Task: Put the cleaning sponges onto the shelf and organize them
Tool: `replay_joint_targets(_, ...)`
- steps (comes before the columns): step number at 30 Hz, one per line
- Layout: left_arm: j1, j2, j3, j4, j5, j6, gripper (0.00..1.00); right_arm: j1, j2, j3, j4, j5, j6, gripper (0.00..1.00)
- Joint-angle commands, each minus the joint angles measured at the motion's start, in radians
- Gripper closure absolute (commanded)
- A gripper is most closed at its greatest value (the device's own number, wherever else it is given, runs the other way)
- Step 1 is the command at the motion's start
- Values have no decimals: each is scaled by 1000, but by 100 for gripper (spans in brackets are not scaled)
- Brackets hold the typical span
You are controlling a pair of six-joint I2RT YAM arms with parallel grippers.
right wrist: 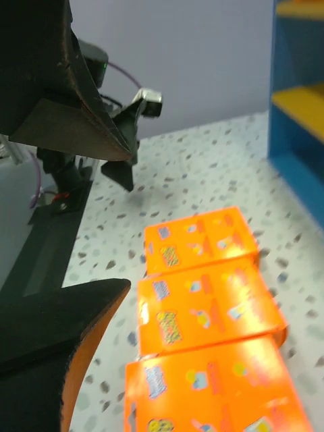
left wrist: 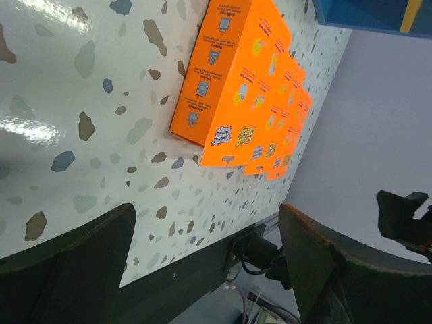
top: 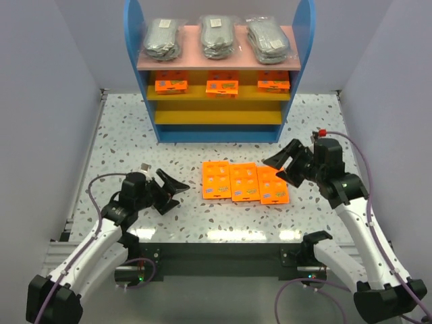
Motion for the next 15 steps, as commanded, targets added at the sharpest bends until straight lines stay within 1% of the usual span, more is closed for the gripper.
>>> replay_joint_targets(1,-53,73,-44,252,5,-105,8,3,-55,-79,-35,-57,-45,26)
replay_joint_targets(2,-78,98,-49,276,-12,-116,8,5,-60,-96,-36,-61,-47,26)
replay_joint_targets(3,-133,156,-47,322,-50,-125,8,5,-62,-119,-38,-64,-51,26)
replay_joint_targets(4,-159,185,-46,367,-66,-145,8,5,-59,-128,-38,-65,-56,26)
replay_joint_targets(5,-208,217,-43,390,-84,-157,8,5,-57,-138,-36,-66,-59,26)
replay_joint_targets(6,-230,274,-41,440,-121,-168,8,5,-54,-145,-36,-66,-62,26)
replay_joint_targets(8,-279,322,-44,485,-159,-205,8,5,-52,-151,-32,-65,-67,26)
replay_joint_targets(9,-291,360,-49,549,-194,-218,8,5,-49,-158,-24,-63,-64,26)
replay_joint_targets(11,-322,398,-54,598,-227,-252,9,5,-48,-167,-15,-71,-58,26)
replay_joint_targets(12,-328,446,-48,632,-239,-261,9,6,-46,-173,-12,-71,-55,26)
replay_joint_targets(15,-348,538,-14,667,-264,-265,10,6,-49,-182,-13,-69,-56,26)
